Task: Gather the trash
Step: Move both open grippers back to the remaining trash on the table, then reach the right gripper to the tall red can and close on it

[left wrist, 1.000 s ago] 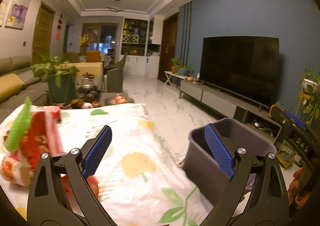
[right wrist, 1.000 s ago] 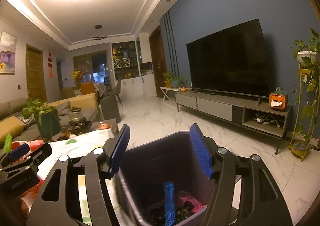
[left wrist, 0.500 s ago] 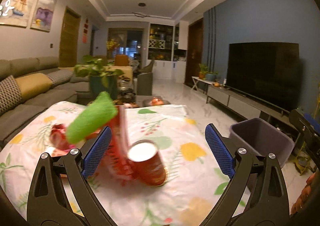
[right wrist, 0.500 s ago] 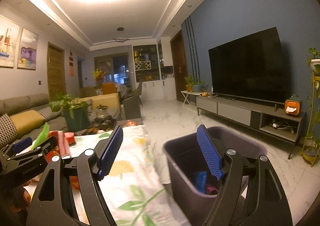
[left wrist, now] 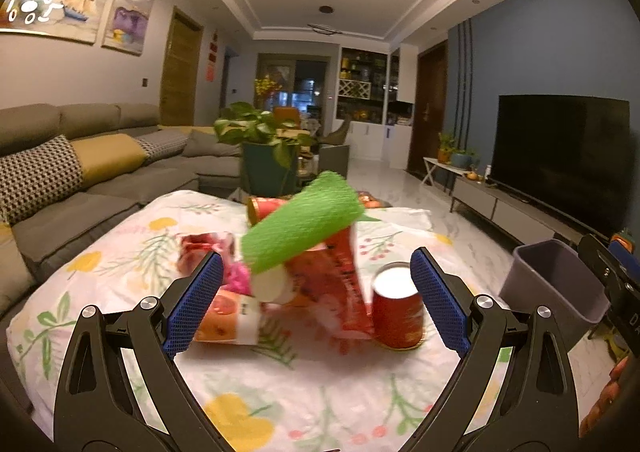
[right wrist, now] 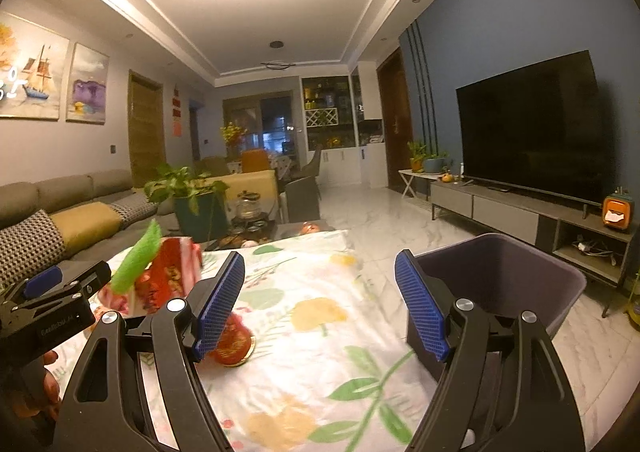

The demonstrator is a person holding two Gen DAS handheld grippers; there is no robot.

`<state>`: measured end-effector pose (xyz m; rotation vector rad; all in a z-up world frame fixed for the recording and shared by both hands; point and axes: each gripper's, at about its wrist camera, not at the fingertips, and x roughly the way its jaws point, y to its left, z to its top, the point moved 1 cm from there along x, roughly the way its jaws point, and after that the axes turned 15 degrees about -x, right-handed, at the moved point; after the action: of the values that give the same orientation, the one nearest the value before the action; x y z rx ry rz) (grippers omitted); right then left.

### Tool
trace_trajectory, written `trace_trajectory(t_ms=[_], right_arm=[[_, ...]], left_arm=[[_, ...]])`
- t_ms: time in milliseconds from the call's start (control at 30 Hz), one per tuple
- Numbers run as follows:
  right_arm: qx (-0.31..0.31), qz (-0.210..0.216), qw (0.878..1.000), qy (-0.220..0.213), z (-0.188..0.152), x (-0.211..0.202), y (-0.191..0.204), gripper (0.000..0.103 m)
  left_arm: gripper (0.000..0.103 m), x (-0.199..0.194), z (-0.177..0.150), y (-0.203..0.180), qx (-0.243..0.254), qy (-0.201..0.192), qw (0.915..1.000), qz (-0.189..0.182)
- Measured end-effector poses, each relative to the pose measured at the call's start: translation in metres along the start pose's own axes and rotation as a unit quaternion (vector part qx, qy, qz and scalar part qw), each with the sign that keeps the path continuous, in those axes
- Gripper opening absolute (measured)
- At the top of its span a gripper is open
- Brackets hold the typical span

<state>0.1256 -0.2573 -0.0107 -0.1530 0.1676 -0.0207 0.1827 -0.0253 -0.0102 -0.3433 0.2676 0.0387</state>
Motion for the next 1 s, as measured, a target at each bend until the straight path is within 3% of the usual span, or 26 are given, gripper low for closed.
trace_trajectory(t_ms=[667, 1000], right_arm=[[-0.027, 0.066, 0.997, 0.032, -0.016, 0.044, 0.068, 0.076], [-0.049, 0.074, 0.994, 0.058, -0.028, 0.083, 0.101, 0.076]], left_arm=[[0.093, 0.012, -0.007, 0.084, -0.036, 0.003, 0.9975, 0.061], [0.093, 0.020, -0.008, 0.112, -0.046, 0.010, 0.9960, 0.075]])
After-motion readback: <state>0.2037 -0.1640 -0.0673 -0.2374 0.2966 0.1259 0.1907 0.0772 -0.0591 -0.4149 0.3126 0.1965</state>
